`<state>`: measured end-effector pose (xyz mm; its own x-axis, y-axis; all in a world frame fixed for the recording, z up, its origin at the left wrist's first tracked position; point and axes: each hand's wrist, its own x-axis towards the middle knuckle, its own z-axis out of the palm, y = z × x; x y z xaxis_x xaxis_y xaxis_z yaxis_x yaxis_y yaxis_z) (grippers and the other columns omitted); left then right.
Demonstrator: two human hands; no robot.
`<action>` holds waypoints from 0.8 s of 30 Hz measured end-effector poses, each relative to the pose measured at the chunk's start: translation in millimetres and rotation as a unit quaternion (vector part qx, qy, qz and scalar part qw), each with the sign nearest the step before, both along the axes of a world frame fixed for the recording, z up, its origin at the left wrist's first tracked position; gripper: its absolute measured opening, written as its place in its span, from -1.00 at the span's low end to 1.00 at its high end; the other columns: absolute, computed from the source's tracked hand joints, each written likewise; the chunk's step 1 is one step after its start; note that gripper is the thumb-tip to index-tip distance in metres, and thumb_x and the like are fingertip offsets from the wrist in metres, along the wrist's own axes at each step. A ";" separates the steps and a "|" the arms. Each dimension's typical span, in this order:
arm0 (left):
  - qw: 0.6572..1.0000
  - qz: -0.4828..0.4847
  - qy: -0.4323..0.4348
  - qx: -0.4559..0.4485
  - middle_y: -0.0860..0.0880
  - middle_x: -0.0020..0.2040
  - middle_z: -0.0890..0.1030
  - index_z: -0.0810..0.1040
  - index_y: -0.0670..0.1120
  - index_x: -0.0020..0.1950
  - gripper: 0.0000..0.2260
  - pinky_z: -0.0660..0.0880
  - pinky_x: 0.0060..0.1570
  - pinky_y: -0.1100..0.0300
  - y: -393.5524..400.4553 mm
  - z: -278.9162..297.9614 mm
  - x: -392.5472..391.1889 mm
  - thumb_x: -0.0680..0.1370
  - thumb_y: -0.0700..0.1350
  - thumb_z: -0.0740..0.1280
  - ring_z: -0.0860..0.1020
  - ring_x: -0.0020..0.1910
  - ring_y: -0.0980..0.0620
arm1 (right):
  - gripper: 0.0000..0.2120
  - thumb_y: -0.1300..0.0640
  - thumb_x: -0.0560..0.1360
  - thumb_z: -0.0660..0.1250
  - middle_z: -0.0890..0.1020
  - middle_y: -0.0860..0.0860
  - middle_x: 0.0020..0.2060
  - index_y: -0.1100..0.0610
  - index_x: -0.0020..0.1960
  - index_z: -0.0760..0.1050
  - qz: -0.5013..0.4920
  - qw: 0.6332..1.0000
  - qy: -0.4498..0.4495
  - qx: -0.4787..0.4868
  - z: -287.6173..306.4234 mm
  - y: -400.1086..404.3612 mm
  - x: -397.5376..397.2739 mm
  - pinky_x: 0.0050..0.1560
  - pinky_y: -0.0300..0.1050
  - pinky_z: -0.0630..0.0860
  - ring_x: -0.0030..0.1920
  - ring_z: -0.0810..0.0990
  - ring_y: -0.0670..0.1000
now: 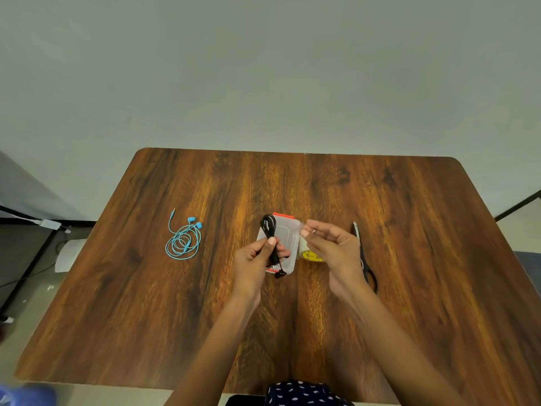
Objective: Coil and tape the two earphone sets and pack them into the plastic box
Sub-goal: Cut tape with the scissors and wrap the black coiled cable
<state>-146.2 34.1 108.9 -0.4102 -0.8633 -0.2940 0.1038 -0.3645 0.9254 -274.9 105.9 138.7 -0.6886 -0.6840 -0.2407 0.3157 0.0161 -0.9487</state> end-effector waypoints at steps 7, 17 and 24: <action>0.996 0.052 -0.023 -0.069 -0.12 -0.20 0.71 0.69 -0.17 -0.08 -0.83 0.59 -0.12 0.19 15.4 -4.7 -9.3 0.58 -0.18 0.31 0.69 -0.15 -0.04 | -0.75 0.34 0.34 0.50 0.67 0.12 -0.11 0.26 0.02 0.62 -0.009 0.993 -0.118 0.007 5.7 -2.9 16.9 0.00 -0.14 0.61 -0.05 0.63 0.01; 0.976 0.102 -0.113 -0.154 -0.01 -0.24 0.70 0.70 -0.11 -0.05 -0.84 0.61 -0.20 -0.10 30.7 -13.4 -18.7 0.58 -0.14 0.31 0.66 -0.23 0.01 | -0.72 0.40 0.29 0.52 0.68 0.12 -0.17 0.30 -0.01 0.61 -0.107 0.982 -0.153 0.020 0.3 -10.4 44.0 -0.24 -0.31 0.58 -0.16 0.65 -0.03; 0.963 0.111 -0.145 -0.198 0.04 -0.27 0.69 0.69 -0.10 -0.05 -0.84 0.61 -0.32 0.07 35.0 -7.7 -18.3 0.58 -0.18 0.30 0.65 -0.30 0.08 | -0.71 0.38 0.23 0.56 0.70 0.09 -0.19 0.24 -0.07 0.63 -0.118 0.980 -0.157 0.032 -1.2 -11.3 46.6 -0.25 -0.31 0.57 -0.20 0.67 -0.07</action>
<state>-164.5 69.1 101.2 -0.1530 -0.9882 0.0012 -0.1458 0.0237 0.9890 -228.3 94.6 137.5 -0.7107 -0.4919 -0.5029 0.5940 -0.0366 -0.8037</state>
